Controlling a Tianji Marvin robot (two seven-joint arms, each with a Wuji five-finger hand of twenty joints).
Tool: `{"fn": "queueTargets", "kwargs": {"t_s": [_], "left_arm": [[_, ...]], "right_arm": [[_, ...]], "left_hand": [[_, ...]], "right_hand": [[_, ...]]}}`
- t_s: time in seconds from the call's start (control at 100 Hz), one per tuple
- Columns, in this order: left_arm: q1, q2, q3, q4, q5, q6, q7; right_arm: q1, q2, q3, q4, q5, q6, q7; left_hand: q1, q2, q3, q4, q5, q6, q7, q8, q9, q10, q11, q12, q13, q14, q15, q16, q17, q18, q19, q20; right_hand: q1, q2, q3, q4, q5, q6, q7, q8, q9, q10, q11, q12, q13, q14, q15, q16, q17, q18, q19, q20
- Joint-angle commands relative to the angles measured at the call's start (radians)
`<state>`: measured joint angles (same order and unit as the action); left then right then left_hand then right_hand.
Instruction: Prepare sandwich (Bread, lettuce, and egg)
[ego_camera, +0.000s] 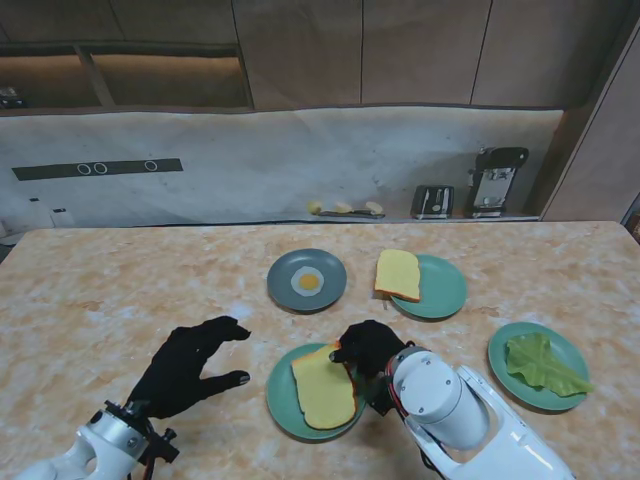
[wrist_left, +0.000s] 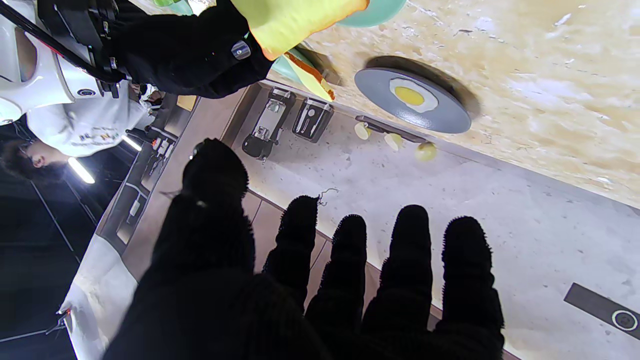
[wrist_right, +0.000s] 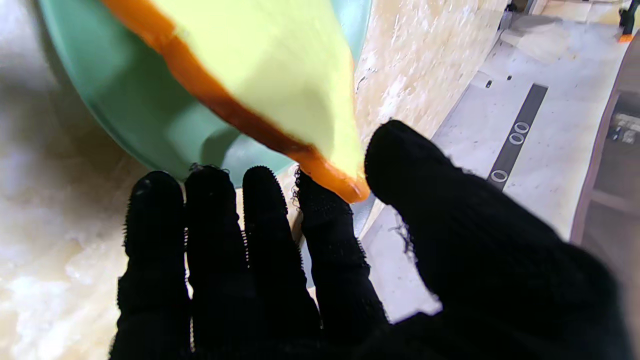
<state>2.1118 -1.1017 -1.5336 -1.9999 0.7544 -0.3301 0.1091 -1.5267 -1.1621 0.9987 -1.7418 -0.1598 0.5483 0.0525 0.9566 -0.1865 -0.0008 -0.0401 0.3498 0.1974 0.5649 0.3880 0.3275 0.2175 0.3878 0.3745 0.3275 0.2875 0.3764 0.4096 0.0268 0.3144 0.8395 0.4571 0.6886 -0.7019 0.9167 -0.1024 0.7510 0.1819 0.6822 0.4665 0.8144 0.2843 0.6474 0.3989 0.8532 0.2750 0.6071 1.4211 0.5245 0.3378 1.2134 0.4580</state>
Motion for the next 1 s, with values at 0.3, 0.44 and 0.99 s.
{"fn": "queueTargets", "kwargs": {"t_s": [0.3,0.44,0.99], "left_arm": [[0.007,-0.002,-0.002,0.003,0.017,-0.004,-0.008],[0.005,-0.002,-0.002,0.002,0.015,-0.001,-0.011],[-0.016,0.001,0.024,0.001,-0.011,0.016,-0.037]], "right_arm": [[0.007,0.035,-0.017,0.032,-0.196,-0.136,0.052],[0.004,0.035,-0.011,0.041,-0.229,-0.152,0.037],[-0.062,0.046,0.113,0.031,-0.389,-0.239,-0.016]], "left_hand": [[-0.015,0.034,-0.017,0.017,0.024,-0.014,-0.015,0.012,0.005,-0.009,-0.01,-0.001,-0.009,-0.005,0.0,0.007,-0.006,0.004,0.006,0.018],[-0.015,0.033,-0.017,0.017,0.024,-0.015,-0.016,0.012,0.004,-0.012,-0.011,-0.001,-0.008,-0.005,0.0,0.008,-0.005,0.005,0.006,0.018],[-0.018,0.029,-0.018,0.017,0.021,-0.015,-0.018,0.012,0.006,-0.011,-0.012,-0.002,-0.008,-0.005,-0.001,0.007,-0.006,0.005,0.005,0.018]], "right_hand": [[-0.054,0.055,-0.048,0.058,0.018,-0.028,-0.093,0.016,-0.04,-0.041,-0.039,-0.023,-0.062,-0.024,-0.037,-0.013,-0.055,-0.035,0.008,0.036],[-0.062,0.059,-0.059,0.065,0.004,-0.023,-0.128,0.026,-0.072,-0.044,-0.049,-0.025,-0.106,-0.027,-0.076,-0.032,-0.104,-0.044,-0.02,0.033],[-0.09,0.044,-0.068,0.066,-0.021,-0.026,-0.174,0.038,-0.105,-0.058,-0.047,-0.028,-0.161,-0.047,-0.107,-0.054,-0.173,-0.055,-0.08,0.023]]}}
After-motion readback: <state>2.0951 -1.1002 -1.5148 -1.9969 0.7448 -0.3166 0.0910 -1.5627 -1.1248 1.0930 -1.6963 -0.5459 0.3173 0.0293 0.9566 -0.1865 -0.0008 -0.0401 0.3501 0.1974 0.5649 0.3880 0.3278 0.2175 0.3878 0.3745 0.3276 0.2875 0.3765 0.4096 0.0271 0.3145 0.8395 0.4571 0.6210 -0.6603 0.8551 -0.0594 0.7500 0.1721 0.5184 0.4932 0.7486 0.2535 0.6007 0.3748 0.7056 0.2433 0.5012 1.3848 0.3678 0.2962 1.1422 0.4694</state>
